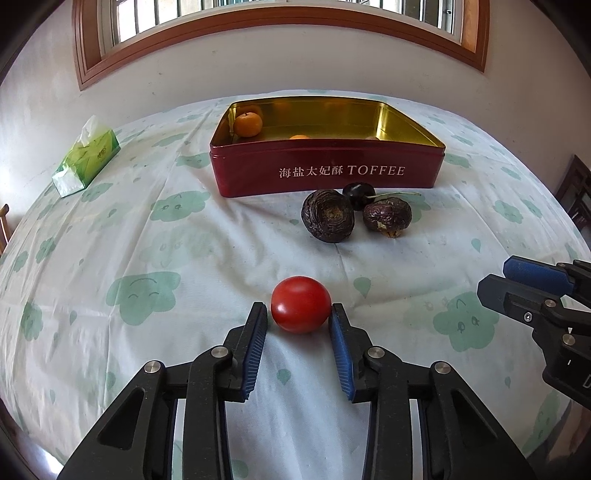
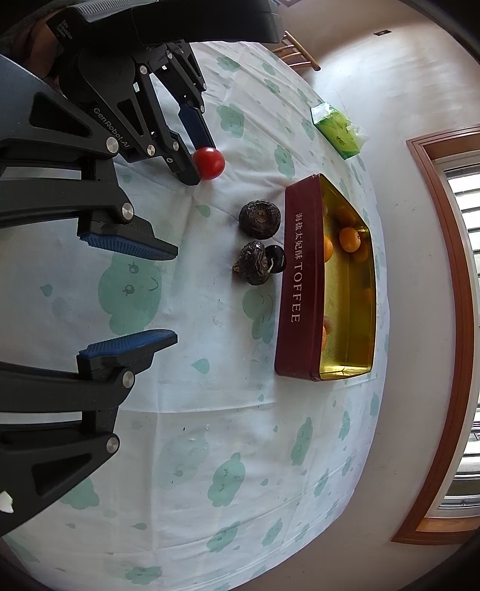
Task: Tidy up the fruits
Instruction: 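Close the left tool on the red tomato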
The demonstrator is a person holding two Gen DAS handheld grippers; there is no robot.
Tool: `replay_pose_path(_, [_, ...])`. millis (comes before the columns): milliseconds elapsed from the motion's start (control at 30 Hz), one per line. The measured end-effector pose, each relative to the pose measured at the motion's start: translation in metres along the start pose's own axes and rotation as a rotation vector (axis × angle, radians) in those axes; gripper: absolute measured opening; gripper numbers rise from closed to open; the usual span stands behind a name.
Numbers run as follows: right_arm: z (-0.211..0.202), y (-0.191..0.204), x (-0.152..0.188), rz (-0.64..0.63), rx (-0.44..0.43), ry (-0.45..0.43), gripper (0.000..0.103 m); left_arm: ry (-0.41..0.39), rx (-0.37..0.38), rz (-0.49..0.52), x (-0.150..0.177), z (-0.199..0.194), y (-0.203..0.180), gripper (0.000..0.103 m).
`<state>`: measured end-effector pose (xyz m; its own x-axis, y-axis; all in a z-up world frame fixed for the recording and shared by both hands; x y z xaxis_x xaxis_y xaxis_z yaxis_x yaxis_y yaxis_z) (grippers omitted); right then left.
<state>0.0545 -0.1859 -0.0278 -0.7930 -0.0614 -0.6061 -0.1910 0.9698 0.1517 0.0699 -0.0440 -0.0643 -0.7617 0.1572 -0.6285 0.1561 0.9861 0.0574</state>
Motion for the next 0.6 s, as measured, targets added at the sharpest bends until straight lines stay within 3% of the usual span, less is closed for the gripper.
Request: replay_pose_path(600, [0.006, -0.001, 0.001, 0.003, -0.002, 0.012, 0.037, 0.001, 0.013, -0.029, -0.002, 0.002, 0.013, 0.032])
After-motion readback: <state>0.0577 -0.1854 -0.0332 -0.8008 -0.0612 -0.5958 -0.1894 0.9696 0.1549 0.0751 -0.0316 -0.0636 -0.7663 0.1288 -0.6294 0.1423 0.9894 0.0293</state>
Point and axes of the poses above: each gripper's, at about its wrist camera, not at the fingertips, and z roughly the way its jaws point, y to its left, x to its underside, the point moved 3 cm from there along z, roughly the way its jaws point, and after that the axes turned 5 degrees about -x, right-handed, at the moved point
